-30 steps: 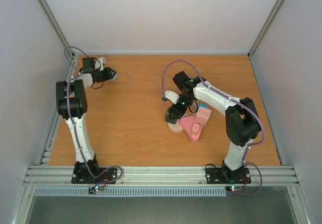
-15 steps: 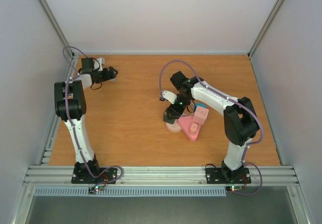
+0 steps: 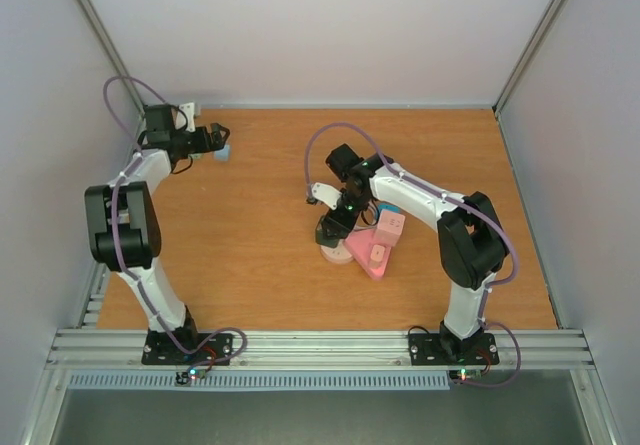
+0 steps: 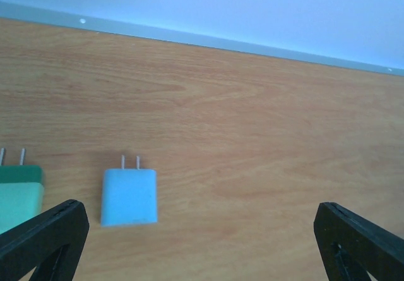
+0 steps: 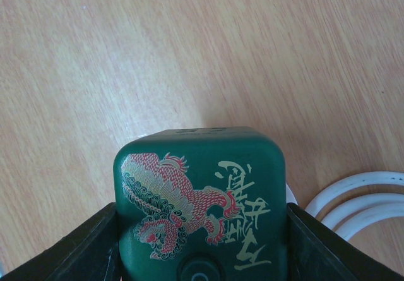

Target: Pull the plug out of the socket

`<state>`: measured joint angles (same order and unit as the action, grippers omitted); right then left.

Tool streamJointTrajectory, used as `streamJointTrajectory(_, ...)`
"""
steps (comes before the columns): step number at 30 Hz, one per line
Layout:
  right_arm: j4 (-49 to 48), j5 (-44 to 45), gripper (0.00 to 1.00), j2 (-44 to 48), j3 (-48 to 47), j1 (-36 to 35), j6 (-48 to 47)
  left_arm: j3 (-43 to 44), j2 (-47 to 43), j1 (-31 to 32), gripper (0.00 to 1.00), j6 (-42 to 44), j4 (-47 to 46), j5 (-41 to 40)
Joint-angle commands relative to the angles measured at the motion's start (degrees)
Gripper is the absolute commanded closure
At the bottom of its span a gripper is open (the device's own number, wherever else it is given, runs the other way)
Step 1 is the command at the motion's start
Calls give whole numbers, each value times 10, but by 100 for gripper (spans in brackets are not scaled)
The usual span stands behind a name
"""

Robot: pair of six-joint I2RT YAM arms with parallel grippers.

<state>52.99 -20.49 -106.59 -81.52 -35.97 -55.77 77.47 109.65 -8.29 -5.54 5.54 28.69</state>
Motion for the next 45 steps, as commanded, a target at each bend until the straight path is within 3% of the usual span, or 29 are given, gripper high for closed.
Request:
streamJointTrajectory(1, 15, -17, 75, -36, 3, -22, 2, -44, -56, -2, 0, 50, -3, 59)
streamJointTrajectory(7, 20, -21, 72, -46, -11, -41, -7, -76, -103, 6, 0, 160, 68, 112)
streamJointTrajectory(15, 33, -23, 43, -45, -30, -42, -12, -109, -150, 50, 0, 260, 131, 116)
streamJointTrajectory(27, 33, -44, 20, 0, -32, -31, 0, -121, -171, 110, 0, 349, 178, 146)
streamJointTrajectory(38, 28, -82, 22, 95, 28, 38, -7, -116, -182, 148, 0, 483, 266, 246)
streamJointTrajectory(45, -11, -61, 34, 157, 131, 60, -33, -117, -178, 218, 0, 644, 346, 247)
